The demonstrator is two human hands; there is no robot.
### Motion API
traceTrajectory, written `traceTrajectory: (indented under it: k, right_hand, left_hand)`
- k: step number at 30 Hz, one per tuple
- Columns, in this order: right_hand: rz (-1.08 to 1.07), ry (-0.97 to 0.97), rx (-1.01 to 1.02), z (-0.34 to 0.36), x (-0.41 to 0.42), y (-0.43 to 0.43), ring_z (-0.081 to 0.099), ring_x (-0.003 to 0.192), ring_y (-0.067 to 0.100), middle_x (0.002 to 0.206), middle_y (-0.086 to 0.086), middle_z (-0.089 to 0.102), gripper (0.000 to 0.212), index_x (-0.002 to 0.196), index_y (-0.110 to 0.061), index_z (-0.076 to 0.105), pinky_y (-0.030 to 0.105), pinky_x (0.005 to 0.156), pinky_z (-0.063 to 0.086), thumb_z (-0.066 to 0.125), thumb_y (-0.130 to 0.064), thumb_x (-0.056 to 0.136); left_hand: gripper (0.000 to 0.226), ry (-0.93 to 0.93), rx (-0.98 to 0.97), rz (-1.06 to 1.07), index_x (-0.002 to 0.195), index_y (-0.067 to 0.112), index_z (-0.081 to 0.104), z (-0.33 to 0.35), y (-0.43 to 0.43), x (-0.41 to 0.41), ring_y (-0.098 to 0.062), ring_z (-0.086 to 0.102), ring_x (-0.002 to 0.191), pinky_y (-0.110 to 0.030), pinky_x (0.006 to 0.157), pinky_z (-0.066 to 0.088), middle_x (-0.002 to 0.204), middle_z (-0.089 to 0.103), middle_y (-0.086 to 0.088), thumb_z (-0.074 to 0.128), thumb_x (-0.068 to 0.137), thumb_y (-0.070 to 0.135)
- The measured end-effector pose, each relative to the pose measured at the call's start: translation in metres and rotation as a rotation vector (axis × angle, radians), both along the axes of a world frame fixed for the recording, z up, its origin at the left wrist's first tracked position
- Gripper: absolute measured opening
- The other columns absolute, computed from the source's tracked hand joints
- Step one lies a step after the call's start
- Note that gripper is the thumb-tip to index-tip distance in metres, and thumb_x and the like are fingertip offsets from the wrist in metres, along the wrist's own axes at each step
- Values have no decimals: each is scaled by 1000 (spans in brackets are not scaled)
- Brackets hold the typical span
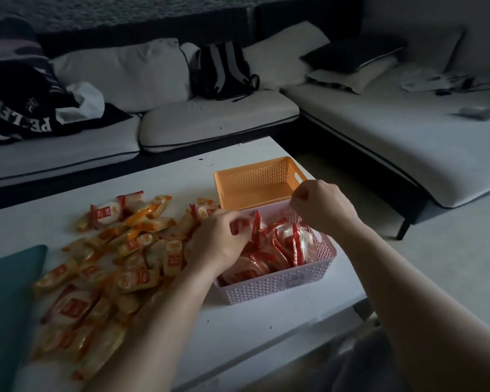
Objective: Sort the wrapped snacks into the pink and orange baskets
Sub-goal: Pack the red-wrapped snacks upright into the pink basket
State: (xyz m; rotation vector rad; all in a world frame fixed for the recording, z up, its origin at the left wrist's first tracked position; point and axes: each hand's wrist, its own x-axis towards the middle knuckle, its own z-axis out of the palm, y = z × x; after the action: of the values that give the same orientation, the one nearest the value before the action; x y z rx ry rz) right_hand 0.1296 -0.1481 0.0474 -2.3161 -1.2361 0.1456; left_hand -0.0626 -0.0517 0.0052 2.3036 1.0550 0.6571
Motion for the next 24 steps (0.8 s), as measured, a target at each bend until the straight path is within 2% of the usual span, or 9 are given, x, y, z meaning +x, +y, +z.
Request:
traceTrajectory:
  k: [2, 4, 7, 10, 12, 14, 18, 21, 24]
  right_hand:
    - [107, 28, 1, -4, -2, 2, 71, 77, 18, 96, 2, 72, 13, 102, -13, 71, 38, 67, 64, 59, -17, 98]
    - [230, -20, -42, -9, -5, 4, 69, 82, 11, 102, -3, 72, 16, 111, -18, 71, 28, 72, 63, 66, -24, 97]
    - [410, -69, -164, -16, -13, 7, 70, 77, 6, 96, -8, 72, 24, 114, -22, 73, 22, 67, 62, 72, -32, 92]
    - [473, -183, -298, -29, -23, 7, 70, 68, 5, 87, -8, 72, 25, 115, -22, 73, 15, 57, 57, 74, -30, 91]
    - [460, -260, -339, -35, -26, 9, 69, 67, 4, 86, -8, 71, 24, 116, -22, 72, 12, 53, 52, 72, -26, 92]
    - [442, -233, -340, -32, -23, 12, 68, 67, 5, 84, -8, 69, 19, 112, -20, 73, 14, 55, 55, 69, -20, 94]
    - [389, 22, -127, -1, -1, 8, 67, 86, 10, 99, -5, 69, 16, 109, -18, 70, 21, 71, 57, 59, -15, 98]
    - [242, 427, 58, 8, 10, 4, 65, 90, 16, 103, 0, 65, 16, 103, -17, 68, 29, 74, 57, 57, -8, 98]
    - [190, 779, 108, 4, 11, 4, 68, 93, 27, 106, 12, 67, 20, 102, -15, 68, 37, 72, 58, 51, -4, 100]
  left_hand:
    - [13, 29, 20, -11, 104, 32, 76, -2, 1, -2, -6, 60, 94, -15, 71, 43, 109, 65, 13, 69, 93, 32]
    - [14, 34, -1, -2, 101, 34, 75, -4, 4, -4, -7, 63, 93, -25, 75, 53, 108, 69, 13, 67, 94, 26]
    - [19, 27, -53, 8, 103, 31, 75, 1, 5, -9, -7, 65, 94, -33, 85, 58, 108, 72, 12, 63, 96, 17]
    - [22, 44, -57, -1, 101, 32, 75, 2, 8, -17, -4, 66, 83, -35, 80, 60, 101, 72, 15, 62, 96, 14]
    - [21, 60, -84, -27, 100, 32, 74, 3, 9, -22, -3, 65, 83, -29, 77, 58, 101, 71, 15, 63, 96, 15]
    - [21, 56, -88, -39, 102, 32, 73, 3, 9, -26, -1, 63, 90, -18, 76, 52, 104, 69, 16, 63, 97, 14]
    - [22, -46, -127, -46, 114, 31, 67, 8, 9, -20, 3, 61, 99, -9, 76, 46, 104, 66, 20, 64, 98, 17]
    - [36, -136, -323, -91, 130, 31, 60, 13, 7, -5, -1, 62, 108, -18, 85, 49, 113, 67, 20, 69, 95, 36]
    - [39, -210, -440, -85, 123, 35, 61, 16, 5, 12, -5, 67, 102, -30, 87, 55, 110, 70, 16, 73, 89, 49]
